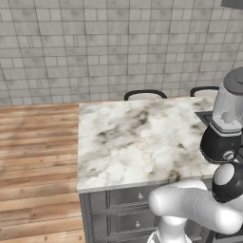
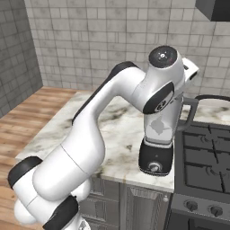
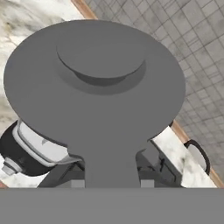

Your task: Grab the lemon wedge and garlic from the fridge, place them in the blender, close the lid, and turn on the blender to create a marinade.

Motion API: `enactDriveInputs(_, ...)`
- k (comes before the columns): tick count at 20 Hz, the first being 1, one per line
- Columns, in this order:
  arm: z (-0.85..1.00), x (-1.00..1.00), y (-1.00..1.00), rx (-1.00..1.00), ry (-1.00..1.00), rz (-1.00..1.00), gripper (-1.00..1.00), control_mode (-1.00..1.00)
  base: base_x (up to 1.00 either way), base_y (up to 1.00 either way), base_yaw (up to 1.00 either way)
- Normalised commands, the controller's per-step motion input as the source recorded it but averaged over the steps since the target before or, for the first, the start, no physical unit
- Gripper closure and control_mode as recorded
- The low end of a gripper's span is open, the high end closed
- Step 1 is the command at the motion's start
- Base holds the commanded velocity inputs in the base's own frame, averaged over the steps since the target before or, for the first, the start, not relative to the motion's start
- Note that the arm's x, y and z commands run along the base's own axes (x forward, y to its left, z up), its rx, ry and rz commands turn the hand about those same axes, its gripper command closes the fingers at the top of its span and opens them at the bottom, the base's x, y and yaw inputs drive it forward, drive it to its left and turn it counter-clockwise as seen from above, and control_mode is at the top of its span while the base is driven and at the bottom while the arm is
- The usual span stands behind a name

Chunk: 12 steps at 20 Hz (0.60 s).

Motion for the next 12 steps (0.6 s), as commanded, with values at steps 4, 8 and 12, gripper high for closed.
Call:
enactDriveInputs(4,-0.07,0.07,-0.15,0.07,0.00,-0.01,1.00,-1.00,0.00,0.00,0.00)
enactDriveInputs(8,-0.04,0.10,-0.15,0.10,0.00,0.00,1.00,-1.00,0.00,0.00,0.00)
enactDriveInputs(12,-0.01,0.17,-0.05,0.10,0.00,0.00,1.00,-1.00,0.00,0.00,0.00)
